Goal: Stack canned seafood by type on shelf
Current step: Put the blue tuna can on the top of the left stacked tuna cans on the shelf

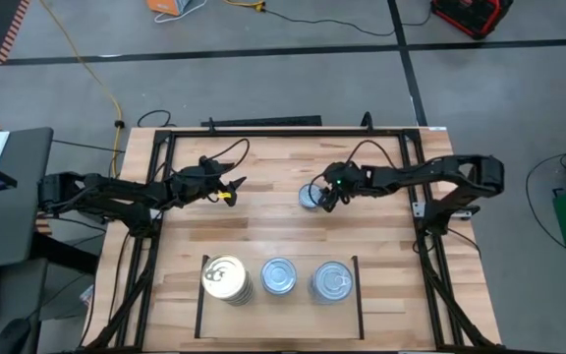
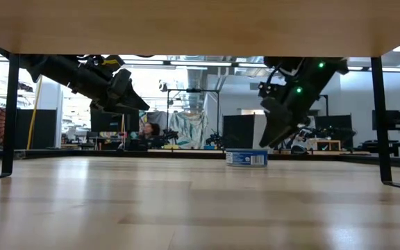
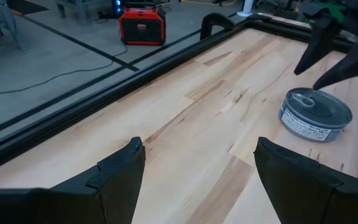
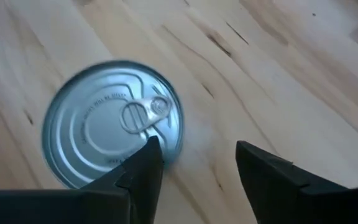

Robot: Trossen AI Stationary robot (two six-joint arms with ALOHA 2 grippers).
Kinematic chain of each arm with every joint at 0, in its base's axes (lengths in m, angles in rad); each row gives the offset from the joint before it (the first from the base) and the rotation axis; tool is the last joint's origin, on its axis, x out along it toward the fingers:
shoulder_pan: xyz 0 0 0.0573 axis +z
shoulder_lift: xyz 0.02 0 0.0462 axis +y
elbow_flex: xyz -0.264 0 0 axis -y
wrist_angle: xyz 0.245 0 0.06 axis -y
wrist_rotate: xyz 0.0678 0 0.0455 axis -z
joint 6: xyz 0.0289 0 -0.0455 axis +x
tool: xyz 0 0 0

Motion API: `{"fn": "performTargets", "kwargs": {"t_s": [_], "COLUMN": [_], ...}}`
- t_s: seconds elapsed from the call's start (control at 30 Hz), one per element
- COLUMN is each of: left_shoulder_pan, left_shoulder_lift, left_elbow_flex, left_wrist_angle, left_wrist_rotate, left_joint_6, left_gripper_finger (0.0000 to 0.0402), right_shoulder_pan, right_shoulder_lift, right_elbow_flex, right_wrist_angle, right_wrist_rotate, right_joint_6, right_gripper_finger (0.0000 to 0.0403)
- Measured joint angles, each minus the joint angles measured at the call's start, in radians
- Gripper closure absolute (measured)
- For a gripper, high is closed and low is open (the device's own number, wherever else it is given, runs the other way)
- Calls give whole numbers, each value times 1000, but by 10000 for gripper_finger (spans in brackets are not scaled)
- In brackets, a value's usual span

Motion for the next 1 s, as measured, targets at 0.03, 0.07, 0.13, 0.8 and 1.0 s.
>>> {"fn": "performTargets", "kwargs": {"t_s": [0.03, 0.07, 0.13, 0.8, 1.0], "left_shoulder_pan": [0, 0, 0, 0, 0], "left_shoulder_lift": [0, 0, 0, 0, 0], "left_elbow_flex": [0, 0, 0, 0, 0], "left_wrist_angle": [-1, -1, -1, -3, -8], "left_wrist_rotate": [0, 0, 0, -1, -1], "left_joint_6": [0, 0, 0, 9, 11], "left_gripper_finger": [113, 113, 114, 113, 113], "right_shoulder_pan": [3, 5, 5, -73, -95], "right_shoulder_lift": [12, 22, 46, 64, 63], "right_elbow_flex": [2, 2, 2, -1, 1], "right_wrist_angle": [16, 24, 24, -71, -68], "right_wrist_rotate": [0, 0, 0, 8, 9], "right_joint_6": [4, 7, 25, 130, 122], "right_gripper_finger": [174, 179, 192, 378, 388]}}
